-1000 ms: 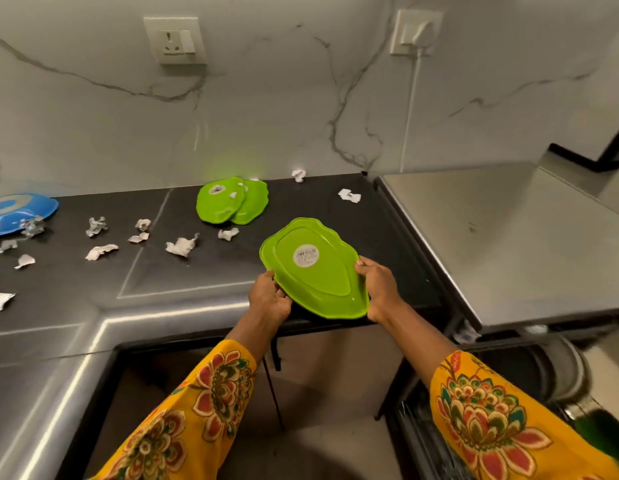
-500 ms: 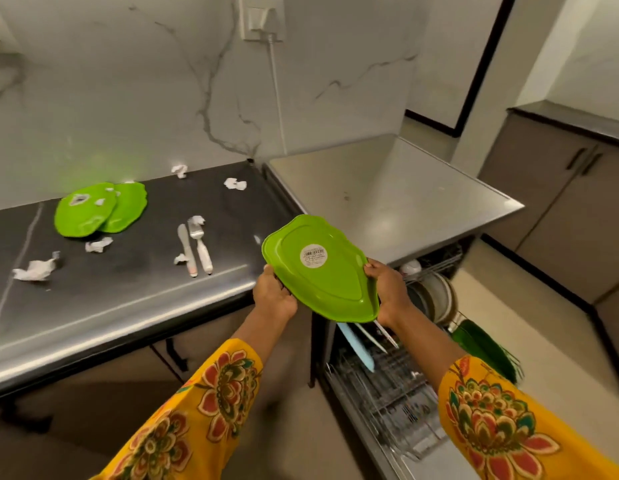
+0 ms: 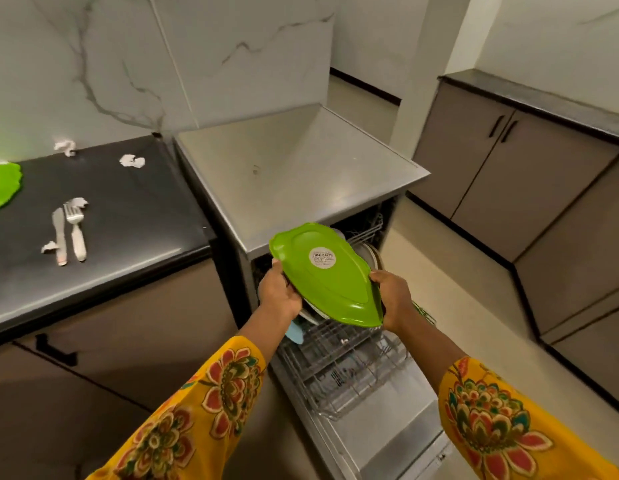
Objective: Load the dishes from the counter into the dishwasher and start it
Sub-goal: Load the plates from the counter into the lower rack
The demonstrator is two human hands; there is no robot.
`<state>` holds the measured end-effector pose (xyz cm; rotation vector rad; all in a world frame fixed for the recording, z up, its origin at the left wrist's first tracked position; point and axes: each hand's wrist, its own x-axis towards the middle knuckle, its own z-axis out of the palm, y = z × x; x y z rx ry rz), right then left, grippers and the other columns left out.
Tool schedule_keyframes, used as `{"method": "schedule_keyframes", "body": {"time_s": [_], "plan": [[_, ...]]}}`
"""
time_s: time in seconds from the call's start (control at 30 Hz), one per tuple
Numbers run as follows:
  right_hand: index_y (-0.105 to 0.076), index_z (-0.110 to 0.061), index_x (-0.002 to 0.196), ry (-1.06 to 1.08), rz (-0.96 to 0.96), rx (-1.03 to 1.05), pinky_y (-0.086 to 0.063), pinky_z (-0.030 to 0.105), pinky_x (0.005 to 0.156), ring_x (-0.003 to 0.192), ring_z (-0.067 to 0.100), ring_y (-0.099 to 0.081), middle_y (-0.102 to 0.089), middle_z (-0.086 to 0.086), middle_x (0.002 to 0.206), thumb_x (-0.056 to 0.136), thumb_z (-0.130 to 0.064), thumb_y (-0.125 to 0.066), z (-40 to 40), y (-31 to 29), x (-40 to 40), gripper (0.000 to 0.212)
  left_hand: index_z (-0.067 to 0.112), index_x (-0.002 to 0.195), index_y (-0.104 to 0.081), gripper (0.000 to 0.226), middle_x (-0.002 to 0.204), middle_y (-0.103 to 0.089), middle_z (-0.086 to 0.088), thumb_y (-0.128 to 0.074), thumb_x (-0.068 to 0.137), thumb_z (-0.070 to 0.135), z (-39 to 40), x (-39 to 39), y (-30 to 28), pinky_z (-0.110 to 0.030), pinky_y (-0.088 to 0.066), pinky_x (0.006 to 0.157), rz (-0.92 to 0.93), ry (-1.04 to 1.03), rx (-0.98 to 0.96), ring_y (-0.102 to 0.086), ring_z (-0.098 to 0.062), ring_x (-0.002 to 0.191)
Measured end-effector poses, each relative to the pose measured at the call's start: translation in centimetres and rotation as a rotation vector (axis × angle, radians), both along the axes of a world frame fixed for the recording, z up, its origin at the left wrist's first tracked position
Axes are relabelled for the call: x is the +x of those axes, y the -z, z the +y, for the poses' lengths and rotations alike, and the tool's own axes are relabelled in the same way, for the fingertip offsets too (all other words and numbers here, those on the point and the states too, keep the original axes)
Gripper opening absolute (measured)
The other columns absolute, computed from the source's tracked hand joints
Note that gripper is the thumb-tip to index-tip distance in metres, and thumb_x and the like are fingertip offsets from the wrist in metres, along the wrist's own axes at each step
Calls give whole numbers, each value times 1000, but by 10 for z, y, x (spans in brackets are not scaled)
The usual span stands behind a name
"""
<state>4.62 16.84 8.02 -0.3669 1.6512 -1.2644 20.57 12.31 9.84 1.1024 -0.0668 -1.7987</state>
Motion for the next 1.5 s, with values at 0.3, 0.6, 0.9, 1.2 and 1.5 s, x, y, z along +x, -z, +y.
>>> {"method": "schedule_keyframes", "body": {"time_s": [0.3,0.6,0.9,1.2,1.5], "plan": [[-56,-12,70,-198,317,213,-36,33,70,76,24,-49,-58,13,90,94,-23,-50,21,28,-75,28,1,136,-45,41,136,-51,-18,-43,100,21,21,-73,31,-40,-45,85,-100,52,-9,-50,-31,125],[-64,-1,111,-567,414,111,-45,44,95,107,35,-58,-62,23,113,91,-53,-48,13,53,-75,58,2,119,-53,25,104,-61,-17,-46,99,14,9,-102,69,-41,-47,81,-212,123,36,-60,-22,78],[-53,-7,119,-1029,946,272,-48,36,84,104,32,-56,-58,18,114,87,-28,-58,-16,107,-90,39,3,93,-53,14,82,-59,-15,-44,100,11,-29,-146,123,-38,-52,68,-366,324,121,-59,-23,73],[-43,-6,124,-947,1134,552,-50,43,80,103,35,-60,-56,15,120,90,-11,-47,-55,177,-144,35,2,110,-51,17,100,-60,-14,-43,96,-3,-73,-196,175,-29,-49,80,-375,555,164,-57,-26,100],[-46,-6,121,-740,1098,678,-48,44,81,103,39,-58,-56,19,115,91,-10,-49,-96,263,-224,30,16,90,-52,16,89,-60,-1,-46,95,2,-97,-204,262,-24,-44,68,-460,611,268,-58,-12,79]]}}
